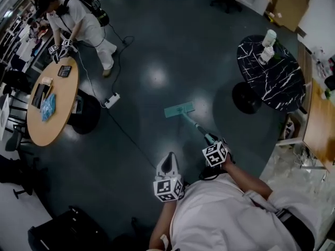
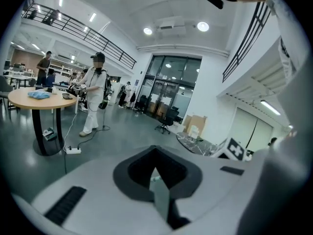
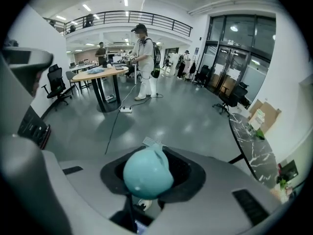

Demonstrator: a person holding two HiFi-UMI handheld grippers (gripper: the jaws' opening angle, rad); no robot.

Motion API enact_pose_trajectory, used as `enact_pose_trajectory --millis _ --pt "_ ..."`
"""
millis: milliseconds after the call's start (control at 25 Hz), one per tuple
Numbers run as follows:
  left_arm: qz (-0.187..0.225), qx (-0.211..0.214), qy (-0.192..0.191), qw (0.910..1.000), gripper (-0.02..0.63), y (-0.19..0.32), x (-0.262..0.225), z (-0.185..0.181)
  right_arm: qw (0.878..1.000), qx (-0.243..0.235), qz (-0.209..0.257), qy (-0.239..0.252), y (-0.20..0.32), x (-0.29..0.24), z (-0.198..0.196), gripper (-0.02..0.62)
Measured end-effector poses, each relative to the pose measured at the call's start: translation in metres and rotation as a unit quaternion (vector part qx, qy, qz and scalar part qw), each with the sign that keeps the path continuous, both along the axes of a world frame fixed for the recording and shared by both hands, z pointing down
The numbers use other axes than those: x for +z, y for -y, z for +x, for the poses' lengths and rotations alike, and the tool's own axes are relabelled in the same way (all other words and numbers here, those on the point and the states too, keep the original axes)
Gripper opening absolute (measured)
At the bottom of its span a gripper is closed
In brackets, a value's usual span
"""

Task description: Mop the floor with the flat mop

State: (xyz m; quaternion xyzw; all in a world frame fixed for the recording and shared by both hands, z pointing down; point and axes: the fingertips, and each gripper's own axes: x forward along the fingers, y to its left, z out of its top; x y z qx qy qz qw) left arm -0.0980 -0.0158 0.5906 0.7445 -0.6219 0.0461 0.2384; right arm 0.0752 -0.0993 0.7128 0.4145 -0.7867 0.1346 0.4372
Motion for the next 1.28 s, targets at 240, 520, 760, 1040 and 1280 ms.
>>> enact_pose_trajectory --millis 240,520,760,1040,1280 --pt "0.007 0.04 -0.013 0.9991 0.005 -0.003 0.003 0.019 1.0 -0.015 -0.021 -0.005 -0.055 -0.021 0.013 0.114" --pt "0.011 0.05 -0.019 0.9985 0.005 -0.004 0.001 0.024 0.999 -0.03 -0.016 -0.004 -0.057 -0.021 0.005 0.114" --pt "0.012 0.039 -0.021 0.9989 0.005 -0.009 0.0 0.02 1.0 -0.022 -0.018 0.003 -0.057 -0.021 0.007 0.114" --pt "0.018 0.03 -0.02 0.9992 0.005 -0.011 0.0 0.017 1.0 -0.026 -0.018 0.002 -0.056 -0.02 0.006 0.114" --pt "0.019 0.032 -0.02 0.9991 0.005 -0.012 -0.001 0.017 0.999 -0.03 -0.016 0.001 -0.057 -0.02 0.004 0.114"
